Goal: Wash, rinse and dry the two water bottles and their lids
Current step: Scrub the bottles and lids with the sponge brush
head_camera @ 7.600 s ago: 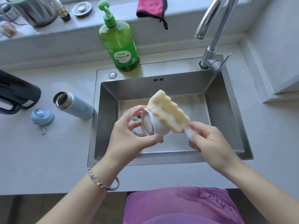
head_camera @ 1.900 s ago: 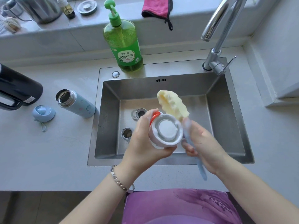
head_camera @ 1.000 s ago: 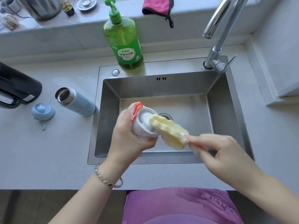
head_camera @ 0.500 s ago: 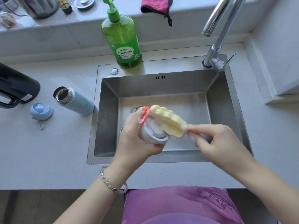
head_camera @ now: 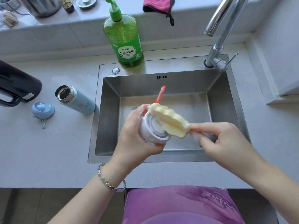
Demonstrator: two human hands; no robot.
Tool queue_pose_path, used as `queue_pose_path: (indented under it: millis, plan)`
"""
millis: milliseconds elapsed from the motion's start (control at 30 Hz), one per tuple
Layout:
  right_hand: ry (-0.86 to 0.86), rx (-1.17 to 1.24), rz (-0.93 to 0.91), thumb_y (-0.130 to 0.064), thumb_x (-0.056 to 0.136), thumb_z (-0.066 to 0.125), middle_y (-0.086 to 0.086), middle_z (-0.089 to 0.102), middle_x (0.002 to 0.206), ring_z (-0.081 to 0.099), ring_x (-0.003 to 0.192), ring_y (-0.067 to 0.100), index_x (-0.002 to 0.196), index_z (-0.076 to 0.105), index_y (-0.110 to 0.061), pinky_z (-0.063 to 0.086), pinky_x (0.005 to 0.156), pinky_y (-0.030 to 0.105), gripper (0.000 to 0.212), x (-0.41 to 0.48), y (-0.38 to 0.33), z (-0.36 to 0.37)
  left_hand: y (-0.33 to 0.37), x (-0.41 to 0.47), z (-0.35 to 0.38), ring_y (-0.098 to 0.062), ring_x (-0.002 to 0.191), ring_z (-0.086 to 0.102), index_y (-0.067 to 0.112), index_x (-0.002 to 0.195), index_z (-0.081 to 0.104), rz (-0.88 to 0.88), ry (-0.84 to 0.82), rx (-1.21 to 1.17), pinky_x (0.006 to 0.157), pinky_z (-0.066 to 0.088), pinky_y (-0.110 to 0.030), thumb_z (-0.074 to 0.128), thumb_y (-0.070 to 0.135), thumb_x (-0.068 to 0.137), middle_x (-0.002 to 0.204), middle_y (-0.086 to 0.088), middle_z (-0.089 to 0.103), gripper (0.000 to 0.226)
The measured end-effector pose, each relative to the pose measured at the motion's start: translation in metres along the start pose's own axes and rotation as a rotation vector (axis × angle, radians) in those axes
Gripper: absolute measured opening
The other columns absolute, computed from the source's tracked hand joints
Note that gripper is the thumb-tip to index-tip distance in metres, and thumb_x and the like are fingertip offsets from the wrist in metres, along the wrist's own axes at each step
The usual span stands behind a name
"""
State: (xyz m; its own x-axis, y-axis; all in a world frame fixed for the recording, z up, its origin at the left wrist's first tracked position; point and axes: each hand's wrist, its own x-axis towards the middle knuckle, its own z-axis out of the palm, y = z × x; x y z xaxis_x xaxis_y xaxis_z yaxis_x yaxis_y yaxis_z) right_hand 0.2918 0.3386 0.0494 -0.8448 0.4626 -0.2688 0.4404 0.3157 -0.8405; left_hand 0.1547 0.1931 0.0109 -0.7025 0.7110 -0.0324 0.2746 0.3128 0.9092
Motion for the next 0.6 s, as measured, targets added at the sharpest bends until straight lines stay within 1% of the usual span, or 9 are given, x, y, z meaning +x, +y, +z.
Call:
queue_pose_path:
  millis: [67,100,200,333,400,433,467,533,600]
  plan:
    - [0.005,-0.015,0.005,-0.017,0.085,0.057,-0.007,0.034,0.041,0.021,0.041,0.012,0.068,0.065,-0.054,0.017,0.041,0.020,0.042,0.000,0.003,-0.005,0.001,0.000,-0.004,0.005,0.102,0.050,0.038,0.112,0.044,0.019,-0.022,0.043,0.084,0.038,-0.005,0.081,0.019,0.051,0.108,0.014,0.050,0.073]
    - [0.002,-0.009,0.001,-0.017,0.085,0.057,-0.007,0.034,0.042,0.021,0.041,0.012,0.067,0.064,-0.054,0.017,0.041,0.019,0.042,-0.001,0.002,-0.005,0.001,0.001,-0.005,0.007,0.101,0.049,0.036,0.113,0.043,0.022,-0.032,0.060,0.083,0.036,-0.003,0.080,0.017,0.052,0.108,0.014,0.049,0.074]
    - [-0.002,-0.006,-0.007,-0.017,0.084,0.058,-0.001,0.040,0.047,0.021,0.042,0.011,0.071,0.065,-0.051,0.018,0.041,0.020,0.037,0.002,0.000,-0.005,0.001,0.001,-0.005,0.007,0.101,0.047,0.028,0.119,0.044,0.026,-0.053,0.097,0.083,0.035,-0.003,0.080,0.016,0.052,0.108,0.011,0.048,0.078]
    - [-0.026,-0.009,-0.035,-0.016,0.084,0.058,0.000,0.043,0.049,0.022,0.043,0.010,0.075,0.067,-0.049,0.019,0.042,0.021,0.035,0.004,-0.003,-0.007,0.003,0.004,-0.008,0.003,0.102,0.049,0.031,0.118,0.045,-0.005,-0.070,0.073,0.083,0.038,-0.006,0.081,0.014,0.051,0.109,0.010,0.050,0.078]
    - [-0.054,-0.032,-0.071,-0.023,0.084,0.059,0.004,0.045,0.050,0.024,0.042,0.012,0.077,0.068,-0.050,0.022,0.042,0.024,0.029,0.003,-0.007,-0.007,0.005,0.005,-0.007,-0.004,0.102,0.053,0.030,0.118,0.049,-0.053,-0.100,0.020,0.084,0.043,-0.013,0.079,0.015,0.051,0.110,0.006,0.053,0.075]
    - [-0.050,-0.069,-0.091,-0.030,0.084,0.059,0.005,0.051,0.052,0.028,0.042,0.013,0.076,0.067,-0.053,0.027,0.043,0.028,0.025,0.003,-0.008,-0.007,0.007,0.005,-0.007,-0.008,0.100,0.056,0.029,0.118,0.050,-0.075,-0.137,-0.023,0.084,0.046,-0.018,0.078,0.013,0.051,0.110,0.003,0.054,0.074]
    - [-0.040,-0.124,-0.110,-0.039,0.081,0.057,-0.001,0.058,0.058,0.036,0.044,0.014,0.079,0.065,-0.058,0.034,0.046,0.031,0.021,0.005,-0.005,-0.009,0.009,0.005,-0.008,-0.010,0.097,0.058,0.029,0.118,0.050,-0.091,-0.182,-0.066,0.081,0.047,-0.020,0.077,0.010,0.052,0.110,0.001,0.056,0.073]
    - [-0.023,-0.233,-0.157,-0.050,0.075,0.046,-0.018,0.061,0.067,0.049,0.056,0.014,0.098,0.051,-0.063,0.044,0.051,0.035,0.026,0.009,-0.001,-0.015,0.011,0.005,-0.011,-0.008,0.089,0.059,0.030,0.118,0.048,-0.113,-0.257,-0.120,0.075,0.048,-0.019,0.075,0.005,0.054,0.108,-0.001,0.057,0.074]
    - [-0.015,-0.302,-0.189,-0.052,0.077,0.040,-0.015,0.060,0.068,0.050,0.058,0.014,0.107,0.047,-0.057,0.046,0.051,0.036,0.031,0.012,0.005,-0.023,0.011,0.006,-0.017,-0.006,0.083,0.058,0.032,0.117,0.046,-0.134,-0.288,-0.146,0.072,0.048,-0.017,0.074,0.002,0.053,0.104,0.002,0.059,0.076]
